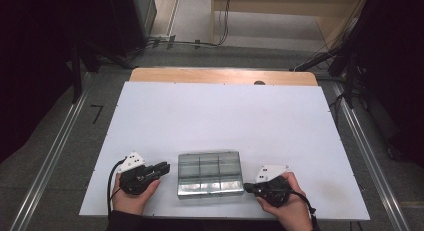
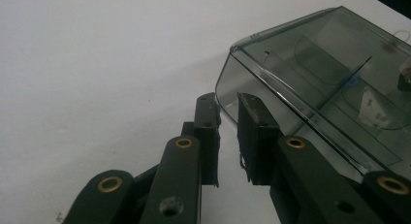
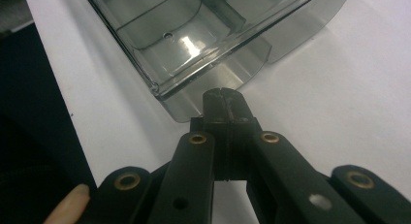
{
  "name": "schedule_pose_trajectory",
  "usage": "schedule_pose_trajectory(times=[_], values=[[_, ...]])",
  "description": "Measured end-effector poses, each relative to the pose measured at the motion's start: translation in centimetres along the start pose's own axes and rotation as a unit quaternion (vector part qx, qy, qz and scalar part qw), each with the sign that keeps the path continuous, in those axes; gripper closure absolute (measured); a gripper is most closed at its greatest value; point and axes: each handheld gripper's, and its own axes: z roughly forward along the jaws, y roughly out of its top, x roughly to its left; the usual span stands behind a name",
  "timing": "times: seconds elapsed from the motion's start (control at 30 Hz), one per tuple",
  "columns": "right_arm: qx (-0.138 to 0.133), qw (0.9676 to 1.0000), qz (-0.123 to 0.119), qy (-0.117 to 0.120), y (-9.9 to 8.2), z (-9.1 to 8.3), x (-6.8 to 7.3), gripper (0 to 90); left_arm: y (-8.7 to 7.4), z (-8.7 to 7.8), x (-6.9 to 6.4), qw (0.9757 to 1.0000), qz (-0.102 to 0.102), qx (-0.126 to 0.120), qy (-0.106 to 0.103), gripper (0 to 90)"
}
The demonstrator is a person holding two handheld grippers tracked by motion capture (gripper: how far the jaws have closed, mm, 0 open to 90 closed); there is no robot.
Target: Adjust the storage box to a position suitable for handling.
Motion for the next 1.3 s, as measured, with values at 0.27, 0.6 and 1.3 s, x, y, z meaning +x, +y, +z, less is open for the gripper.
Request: schedule_pose_trajectory(times=[0.27, 0.6, 1.3], values=[[-0.003, 0.9994, -0.030, 0.018, 0.5, 1.1, 1.9, 87.6, -0.1, 0.2, 0.5, 0.9997, 0.002, 0.022, -0.012, 87.0], [-0.050, 0.9987, 0.010, 0.006, -0.6, -1.4, -0.5, 37.7, -0.2, 0.2, 0.4, 0.9986, 0.013, 0.044, -0.027, 90.0], [-0.112, 0.9910, 0.073, -0.007, -4.5, -4.8, -3.6, 12.3, -0.4, 0.9, -1.2, 0.9974, 0.013, 0.048, -0.051, 89.9]])
